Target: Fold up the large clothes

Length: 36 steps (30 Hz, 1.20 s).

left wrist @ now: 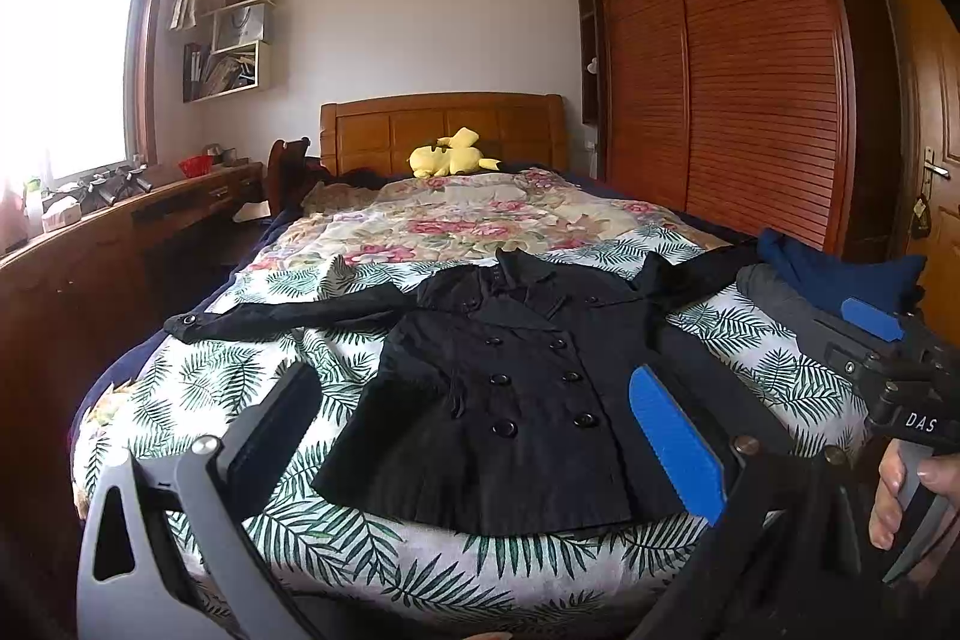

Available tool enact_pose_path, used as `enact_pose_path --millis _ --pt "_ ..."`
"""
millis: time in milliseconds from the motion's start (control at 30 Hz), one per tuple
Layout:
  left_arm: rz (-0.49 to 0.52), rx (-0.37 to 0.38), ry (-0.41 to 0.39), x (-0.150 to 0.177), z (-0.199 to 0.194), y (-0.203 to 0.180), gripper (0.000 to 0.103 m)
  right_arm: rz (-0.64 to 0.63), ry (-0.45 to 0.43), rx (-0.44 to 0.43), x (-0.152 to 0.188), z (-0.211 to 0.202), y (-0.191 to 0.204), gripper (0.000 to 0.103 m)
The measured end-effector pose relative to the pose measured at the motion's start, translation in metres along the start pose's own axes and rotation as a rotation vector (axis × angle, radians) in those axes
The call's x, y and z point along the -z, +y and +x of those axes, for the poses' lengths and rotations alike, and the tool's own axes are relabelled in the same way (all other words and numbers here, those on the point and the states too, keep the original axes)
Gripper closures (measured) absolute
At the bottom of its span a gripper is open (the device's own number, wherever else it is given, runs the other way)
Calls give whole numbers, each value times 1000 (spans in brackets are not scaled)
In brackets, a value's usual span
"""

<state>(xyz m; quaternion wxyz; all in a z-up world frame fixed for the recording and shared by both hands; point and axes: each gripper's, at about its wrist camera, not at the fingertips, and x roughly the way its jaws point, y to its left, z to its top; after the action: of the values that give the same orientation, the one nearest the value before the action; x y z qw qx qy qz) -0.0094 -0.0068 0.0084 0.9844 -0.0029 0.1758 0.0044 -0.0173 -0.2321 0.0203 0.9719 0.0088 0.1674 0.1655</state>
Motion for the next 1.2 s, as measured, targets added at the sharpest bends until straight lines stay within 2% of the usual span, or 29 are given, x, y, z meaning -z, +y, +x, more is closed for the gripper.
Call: enact_pose_path --millis 1200 --pt "7 1 -2 3 0 -1 0 -2 -8 1 0 -1 0 0"
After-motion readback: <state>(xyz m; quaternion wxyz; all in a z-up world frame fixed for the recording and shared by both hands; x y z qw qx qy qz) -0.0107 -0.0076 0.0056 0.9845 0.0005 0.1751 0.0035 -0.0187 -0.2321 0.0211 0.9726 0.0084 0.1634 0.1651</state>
